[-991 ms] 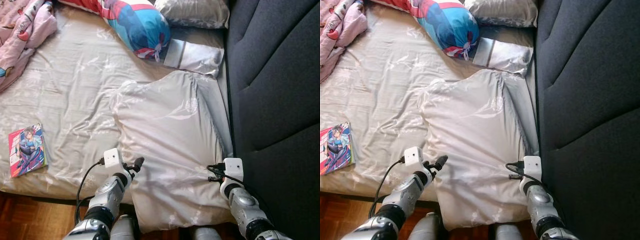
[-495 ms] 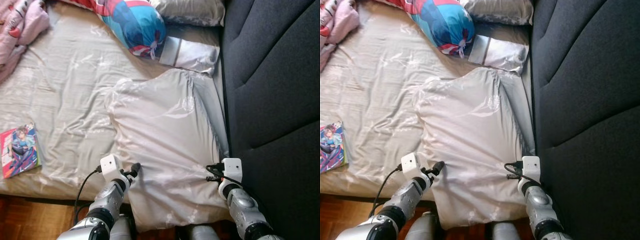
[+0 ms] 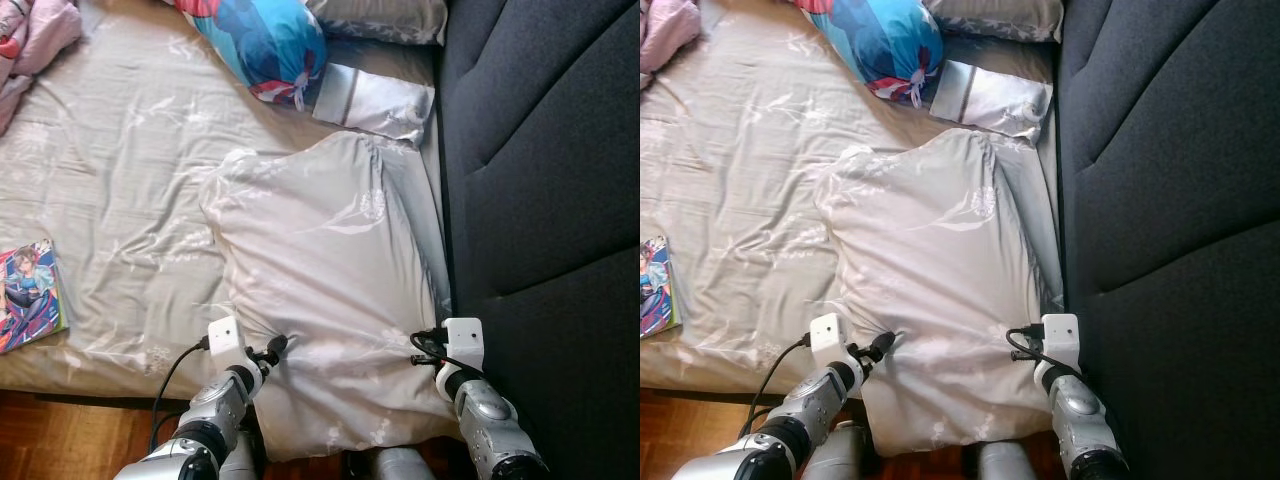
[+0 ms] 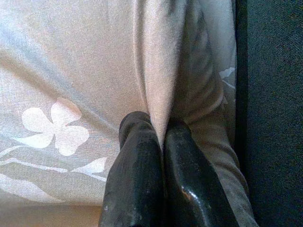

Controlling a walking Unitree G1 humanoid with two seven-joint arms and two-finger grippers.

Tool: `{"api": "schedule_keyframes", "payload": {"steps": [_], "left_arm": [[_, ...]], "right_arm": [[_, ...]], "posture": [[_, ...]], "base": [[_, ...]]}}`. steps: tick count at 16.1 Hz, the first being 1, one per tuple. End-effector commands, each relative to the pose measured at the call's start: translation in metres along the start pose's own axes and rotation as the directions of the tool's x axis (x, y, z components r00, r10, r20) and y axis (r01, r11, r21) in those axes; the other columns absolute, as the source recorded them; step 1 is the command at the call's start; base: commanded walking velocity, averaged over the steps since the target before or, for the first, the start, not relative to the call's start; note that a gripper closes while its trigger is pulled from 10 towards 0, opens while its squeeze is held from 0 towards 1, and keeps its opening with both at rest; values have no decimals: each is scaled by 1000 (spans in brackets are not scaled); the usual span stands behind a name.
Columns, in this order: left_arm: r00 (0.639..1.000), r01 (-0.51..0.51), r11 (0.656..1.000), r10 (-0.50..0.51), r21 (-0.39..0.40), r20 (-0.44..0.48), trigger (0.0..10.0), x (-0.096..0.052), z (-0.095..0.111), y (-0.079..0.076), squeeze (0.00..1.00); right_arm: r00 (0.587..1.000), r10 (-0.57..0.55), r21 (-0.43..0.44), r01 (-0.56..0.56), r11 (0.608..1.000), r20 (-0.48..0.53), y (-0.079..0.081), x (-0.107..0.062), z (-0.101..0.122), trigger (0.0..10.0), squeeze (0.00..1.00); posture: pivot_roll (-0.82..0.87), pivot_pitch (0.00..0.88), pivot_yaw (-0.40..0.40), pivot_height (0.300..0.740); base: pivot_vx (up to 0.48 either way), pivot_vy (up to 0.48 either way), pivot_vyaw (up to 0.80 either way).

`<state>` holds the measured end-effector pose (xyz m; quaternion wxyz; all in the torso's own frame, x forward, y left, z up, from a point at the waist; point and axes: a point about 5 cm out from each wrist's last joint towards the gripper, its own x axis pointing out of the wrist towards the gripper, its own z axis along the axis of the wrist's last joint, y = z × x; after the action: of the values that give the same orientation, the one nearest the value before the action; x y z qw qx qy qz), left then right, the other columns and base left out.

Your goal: Clean up the room

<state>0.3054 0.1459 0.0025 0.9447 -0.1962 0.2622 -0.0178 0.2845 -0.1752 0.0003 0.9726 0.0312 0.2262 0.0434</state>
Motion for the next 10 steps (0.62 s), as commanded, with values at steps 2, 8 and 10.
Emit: {"api": "schedule_keyframes", "payload": {"steps": [2,8,10], "left_arm": [[994,-25,1000,25,5,-111,0,-7,-31,4,0],[997,-63,996,66,65,-42,0,-6,-21,8,0],[998,-58,996,58,74,-5,0,-5,-14,7,0]], "right_arm": [[994,-15,22,18,1000,-110,-5,-13,-32,0,0],[993,-13,26,16,1000,-115,-5,-16,-33,0,0],[993,-10,29,13,999,-117,-3,-16,-34,0,0]], "posture": [[-204,460,-120,740],[-189,458,-113,740],[-175,459,-106,740]], "base": [[0,0,0],[0,0,0],[0,0,0]]}}
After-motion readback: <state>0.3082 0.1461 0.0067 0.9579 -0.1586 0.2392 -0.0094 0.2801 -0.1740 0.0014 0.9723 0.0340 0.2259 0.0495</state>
